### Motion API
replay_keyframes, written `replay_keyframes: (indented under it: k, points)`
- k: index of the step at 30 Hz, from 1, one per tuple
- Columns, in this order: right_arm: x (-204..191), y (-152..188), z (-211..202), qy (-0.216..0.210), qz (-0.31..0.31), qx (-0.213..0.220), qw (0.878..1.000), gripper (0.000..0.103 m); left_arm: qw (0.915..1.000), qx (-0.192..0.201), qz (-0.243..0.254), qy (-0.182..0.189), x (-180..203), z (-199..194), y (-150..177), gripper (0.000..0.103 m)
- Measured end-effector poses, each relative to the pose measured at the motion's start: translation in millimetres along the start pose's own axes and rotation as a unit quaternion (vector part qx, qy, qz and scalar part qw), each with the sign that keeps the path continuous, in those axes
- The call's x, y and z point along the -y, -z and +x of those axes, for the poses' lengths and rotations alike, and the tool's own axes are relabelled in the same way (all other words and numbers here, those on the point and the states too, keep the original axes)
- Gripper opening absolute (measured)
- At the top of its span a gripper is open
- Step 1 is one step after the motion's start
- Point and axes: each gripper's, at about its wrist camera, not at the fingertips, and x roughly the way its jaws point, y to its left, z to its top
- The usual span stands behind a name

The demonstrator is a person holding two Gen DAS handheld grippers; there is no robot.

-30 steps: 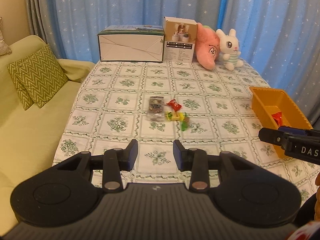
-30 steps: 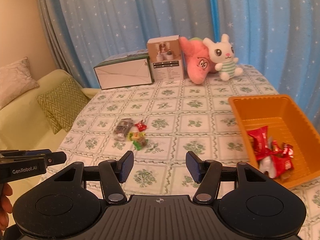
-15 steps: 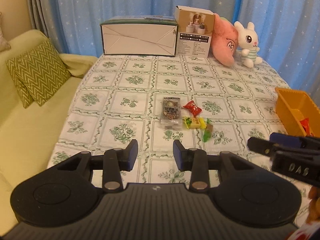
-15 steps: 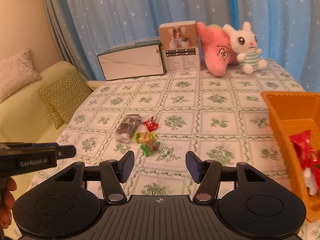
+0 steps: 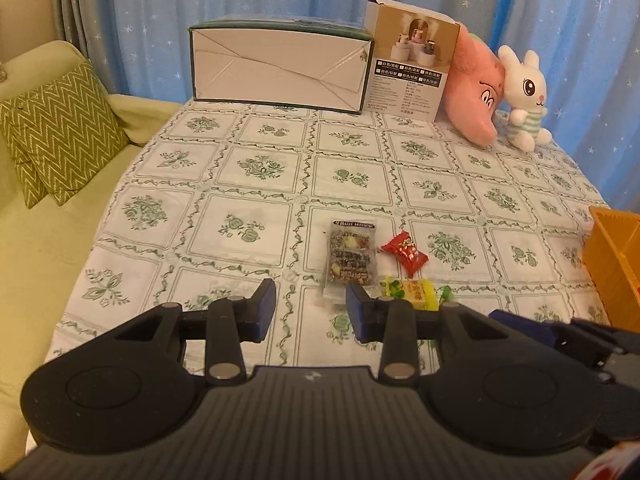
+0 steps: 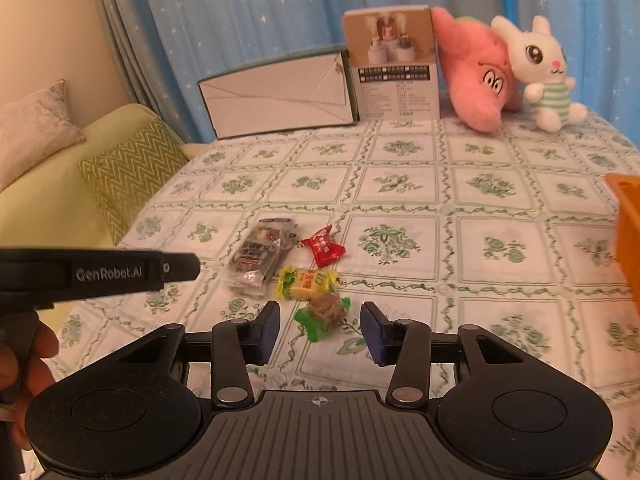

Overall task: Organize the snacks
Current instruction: 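Grasp the clear nut snack packet with the left tool while the right tool grasps a green-wrapped candy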

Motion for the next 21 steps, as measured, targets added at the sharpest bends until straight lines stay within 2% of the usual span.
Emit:
replay_keyframes:
  k: [6,10,11,15,17,21]
  points:
    - [-0.3,-0.9,21.2,0.011,0.002,-0.001,1.0,0.042,0.9999,-0.007,-0.009,0.007,0.4,13.8,-2.9,0.034]
    - [-1.3,0.2,30.5,0.027,0.001,-0.004,1.0,0.029,0.9999,-0.009,0.014,-0.004,6.1,16.8,-0.7,0.034]
    - [-1.7,0.9,31.7,0.034,-0.004,-0.006,0.999,0.022,0.9998,-0.01,0.015,-0.005,6.4,17.4,-0.4,0.034]
    - [0.3,2.6,29.8,0.041,-0.008,-0.005,0.999,0.021,0.9998,-0.016,0.014,-0.001,5.6,20.4,1.0,0.034]
    - [1.4,2.8,26.3,0.047,-0.012,0.0,0.999,0.015,0.9997,-0.015,0.018,0.002,6.2,21.4,1.6,0.034]
    - [8.0,-1.4,15.2,0.061,-0.006,0.016,0.998,0.014,0.9995,-0.012,0.024,0.018,8.7,27.1,1.1,0.034]
